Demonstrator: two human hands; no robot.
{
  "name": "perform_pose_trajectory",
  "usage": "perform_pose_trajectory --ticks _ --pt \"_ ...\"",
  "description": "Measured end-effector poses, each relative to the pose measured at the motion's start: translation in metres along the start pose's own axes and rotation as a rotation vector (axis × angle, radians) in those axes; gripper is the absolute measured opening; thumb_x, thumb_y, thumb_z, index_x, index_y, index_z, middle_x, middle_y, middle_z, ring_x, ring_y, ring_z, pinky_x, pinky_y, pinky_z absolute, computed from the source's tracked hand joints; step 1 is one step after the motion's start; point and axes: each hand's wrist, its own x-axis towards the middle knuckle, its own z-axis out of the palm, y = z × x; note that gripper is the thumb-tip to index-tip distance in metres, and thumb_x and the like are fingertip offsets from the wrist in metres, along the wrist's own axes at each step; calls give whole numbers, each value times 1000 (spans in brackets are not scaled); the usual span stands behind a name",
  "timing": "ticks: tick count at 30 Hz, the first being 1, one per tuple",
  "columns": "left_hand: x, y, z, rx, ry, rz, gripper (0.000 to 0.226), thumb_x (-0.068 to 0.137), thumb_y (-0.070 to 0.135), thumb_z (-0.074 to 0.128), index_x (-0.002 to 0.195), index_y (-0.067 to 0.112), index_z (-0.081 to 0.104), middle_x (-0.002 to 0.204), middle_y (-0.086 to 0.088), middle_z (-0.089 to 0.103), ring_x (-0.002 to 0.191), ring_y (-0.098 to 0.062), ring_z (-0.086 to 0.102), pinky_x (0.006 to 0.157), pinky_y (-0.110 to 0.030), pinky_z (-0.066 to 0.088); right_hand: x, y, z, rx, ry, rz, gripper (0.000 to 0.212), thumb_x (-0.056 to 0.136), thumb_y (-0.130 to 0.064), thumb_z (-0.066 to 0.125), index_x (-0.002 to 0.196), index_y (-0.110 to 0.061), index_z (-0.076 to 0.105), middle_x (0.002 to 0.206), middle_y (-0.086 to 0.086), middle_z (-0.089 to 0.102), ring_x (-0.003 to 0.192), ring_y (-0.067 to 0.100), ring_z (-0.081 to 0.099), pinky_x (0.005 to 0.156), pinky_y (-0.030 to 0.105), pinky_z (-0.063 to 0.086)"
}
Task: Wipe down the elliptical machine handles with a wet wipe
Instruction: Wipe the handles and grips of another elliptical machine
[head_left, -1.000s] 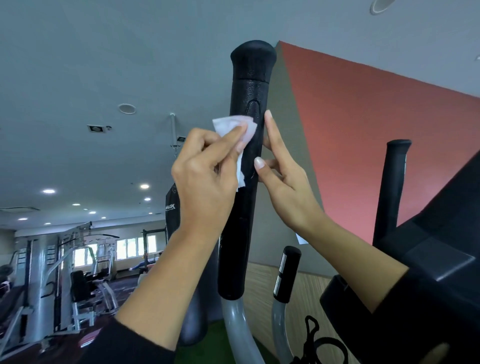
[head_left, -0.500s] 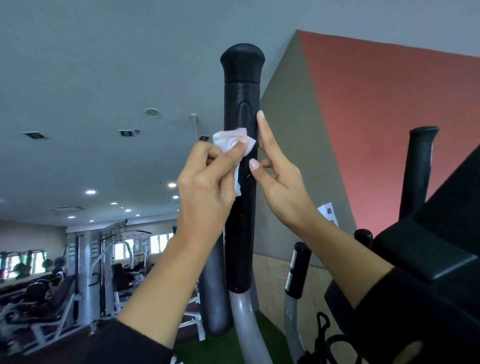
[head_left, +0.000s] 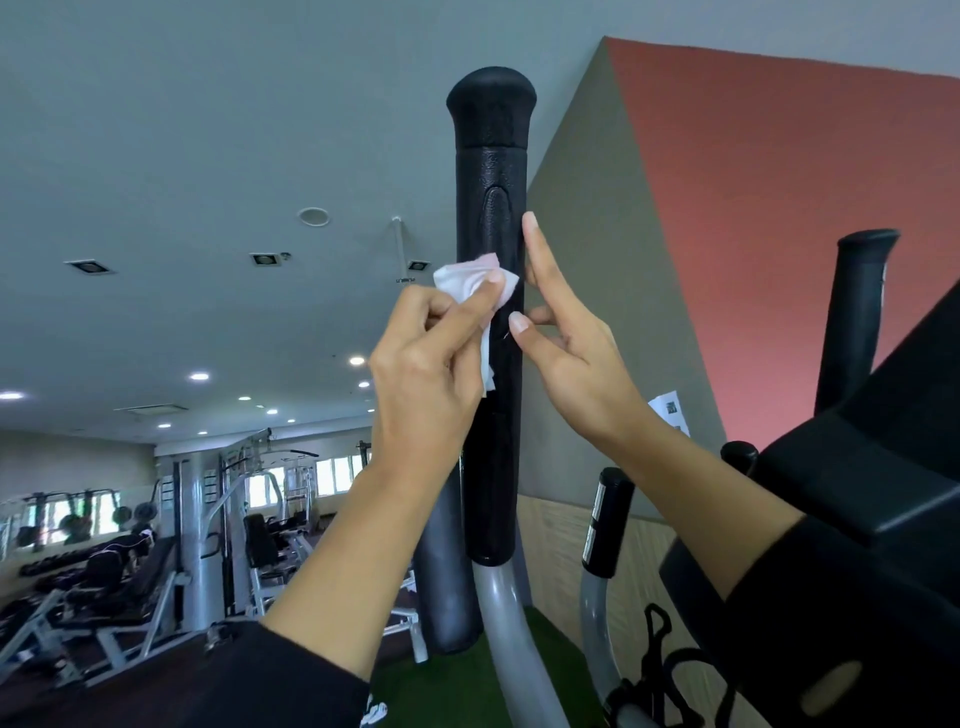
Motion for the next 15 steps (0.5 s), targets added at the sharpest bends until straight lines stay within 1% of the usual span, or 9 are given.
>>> perform_pose_trajectory --ticks 2,5,6,10,11,13,14,15 --pt "-4 0 -1 2 -8 -13 30 87 -7 63 113 6 70 74 -13 50 66 -7 37 66 -4 30 -1 1 0 -3 -5 14 72 95 -5 46 147 -46 17 130 17 48 88 33 51 79 5 39" --pt "-15 -1 -3 -15 -32 -33 33 86 -11 62 114 5 69 74 -13 50 67 -6 38 67 -5 31 -3 0 0 8 -24 30 71 96 -5 45 146 -48 17 130 4 48 91 29 55 82 6 40" --pt "-20 -2 -4 -21 -39 -45 34 86 -12 62 114 5 69 74 -13 50 66 -8 38 67 -6 32 -4 0 0 5 -25 30 71 97 -6 45 146 -49 17 131 3 48 92 29 56 83 6 40" --pt "-44 -6 -5 -27 -56 -95 34 86 -9 63 115 7 69 75 -11 50 67 -11 42 68 -8 34 -7 -2 0 -14 -30 36 72 97 -5 45 143 -51 15 129 12 50 90 30 54 83 11 42" --pt "-50 -6 -6 -30 -60 -106 34 86 -8 63 115 7 69 75 -11 51 67 -12 43 68 -9 34 -7 -2 0 -17 -29 40 73 96 -5 45 142 -53 14 127 11 51 89 30 53 82 10 42" --pt "-56 -5 -7 -36 -54 -131 34 85 -9 64 114 8 69 75 -11 52 67 -12 44 65 -9 35 -7 -2 1 -23 -29 42 74 96 -6 44 140 -56 14 126 1 53 90 29 52 83 8 40" --pt "-57 -4 -8 -40 -33 -150 34 84 -9 65 113 8 70 76 -11 53 67 -12 44 64 -9 35 -7 -1 1 -25 -30 42 74 96 -7 44 140 -58 13 126 -1 52 90 29 53 85 10 41" --pt "-55 -2 -8 -45 2 -177 33 84 -8 67 113 9 70 76 -10 53 67 -11 44 62 -10 35 -6 0 1 -28 -30 43 75 97 -8 44 139 -60 13 127 4 52 91 31 52 88 15 43"
